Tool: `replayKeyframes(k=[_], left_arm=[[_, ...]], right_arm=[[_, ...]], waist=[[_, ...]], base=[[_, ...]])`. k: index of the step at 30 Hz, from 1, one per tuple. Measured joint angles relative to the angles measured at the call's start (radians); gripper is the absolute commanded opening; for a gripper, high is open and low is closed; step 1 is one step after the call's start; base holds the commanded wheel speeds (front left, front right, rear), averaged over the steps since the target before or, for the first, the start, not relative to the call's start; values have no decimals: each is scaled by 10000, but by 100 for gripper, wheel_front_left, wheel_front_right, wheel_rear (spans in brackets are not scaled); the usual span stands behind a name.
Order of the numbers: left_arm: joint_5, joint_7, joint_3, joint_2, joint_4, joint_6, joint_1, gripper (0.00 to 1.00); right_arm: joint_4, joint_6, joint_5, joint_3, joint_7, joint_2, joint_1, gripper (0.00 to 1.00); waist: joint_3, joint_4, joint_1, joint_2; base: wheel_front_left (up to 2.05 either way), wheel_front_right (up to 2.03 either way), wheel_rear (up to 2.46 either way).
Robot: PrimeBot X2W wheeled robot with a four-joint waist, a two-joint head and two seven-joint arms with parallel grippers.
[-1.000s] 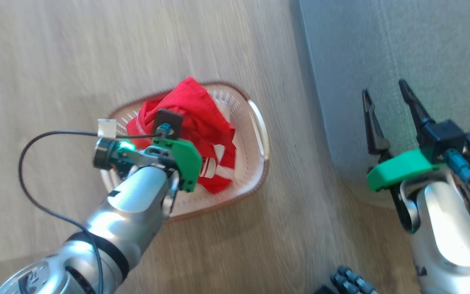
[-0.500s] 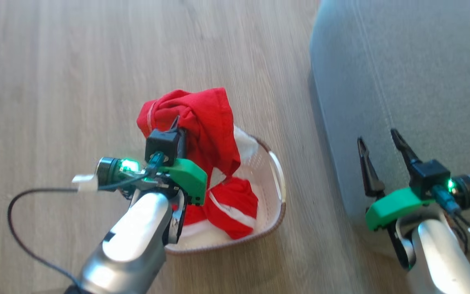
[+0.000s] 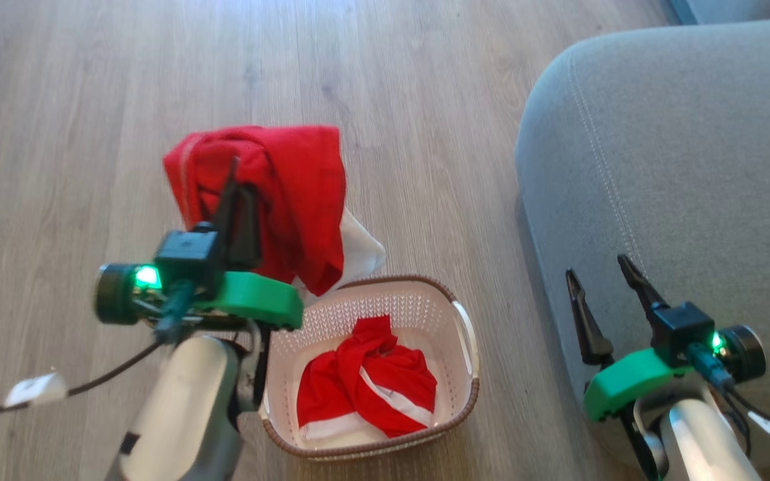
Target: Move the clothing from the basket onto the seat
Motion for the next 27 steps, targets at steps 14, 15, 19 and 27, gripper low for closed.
replayKeyframes(k=[14,15,19,27], left_arm=[[40,-31,1379,-221,-3935,-959,525,0],[46,-35,1294,-221,-4125,-1009,518,0],[138,-84,646,-221,-4374,-1346,515,0],[100,-84,-830,-215,-4234,-1904,558,0]], right_arm=[[-205,0,0,174,0,-42,337,100],[-217,0,0,174,0,-42,337,100],[-234,0,0,184,0,-42,340,100],[-389,0,4,207,0,-40,448,100]], waist=[[-402,123,0,0],[-400,135,0,0],[-373,183,0,0],[-241,267,0,0]], base=[[0,0,0],[0,0,0],[0,0,0],[0,0,0]])
